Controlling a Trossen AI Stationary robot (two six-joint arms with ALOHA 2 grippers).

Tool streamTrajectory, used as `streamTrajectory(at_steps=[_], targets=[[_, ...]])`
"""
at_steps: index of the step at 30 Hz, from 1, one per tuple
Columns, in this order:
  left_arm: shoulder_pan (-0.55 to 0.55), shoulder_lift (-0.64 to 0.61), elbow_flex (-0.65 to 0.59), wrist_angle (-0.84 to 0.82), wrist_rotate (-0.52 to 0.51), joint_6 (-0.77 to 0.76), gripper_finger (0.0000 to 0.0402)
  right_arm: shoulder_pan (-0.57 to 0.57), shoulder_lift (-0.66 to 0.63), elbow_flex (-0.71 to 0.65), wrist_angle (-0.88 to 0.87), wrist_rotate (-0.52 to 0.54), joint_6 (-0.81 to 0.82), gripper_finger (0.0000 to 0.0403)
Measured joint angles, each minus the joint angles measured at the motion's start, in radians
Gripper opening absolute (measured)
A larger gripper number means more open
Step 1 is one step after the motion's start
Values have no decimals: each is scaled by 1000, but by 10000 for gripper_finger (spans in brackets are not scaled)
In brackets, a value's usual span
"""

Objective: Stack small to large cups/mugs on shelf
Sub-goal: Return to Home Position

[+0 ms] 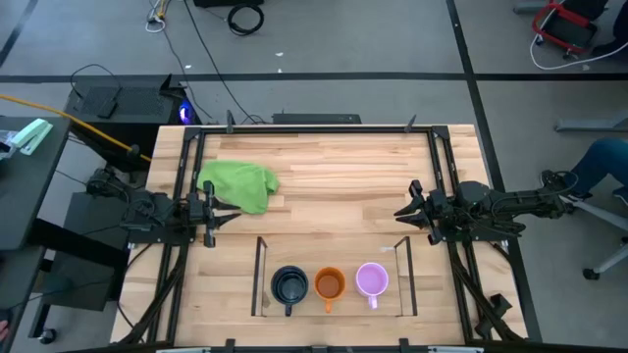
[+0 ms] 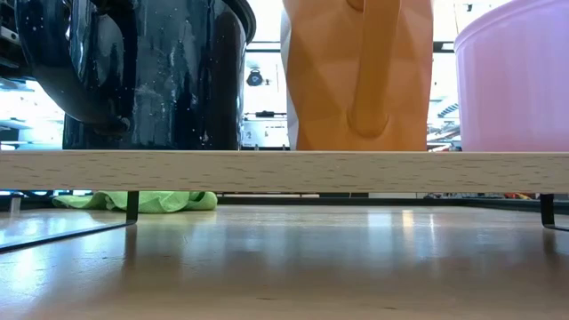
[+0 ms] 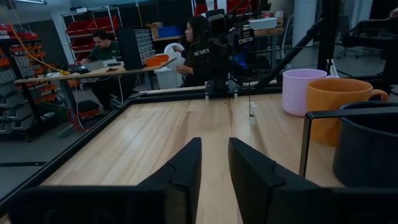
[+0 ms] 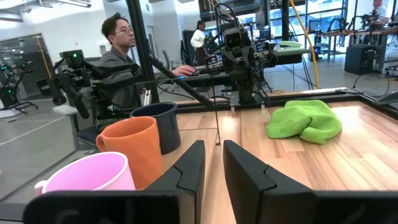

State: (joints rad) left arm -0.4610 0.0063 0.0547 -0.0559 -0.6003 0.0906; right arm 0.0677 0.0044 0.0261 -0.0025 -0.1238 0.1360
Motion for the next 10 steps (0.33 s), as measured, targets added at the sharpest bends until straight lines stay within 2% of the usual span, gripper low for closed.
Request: streamTrajectory(at_steps=[10], targets=[[0, 0, 0, 0, 0, 0, 84, 0, 0, 0, 0, 0, 0, 65]])
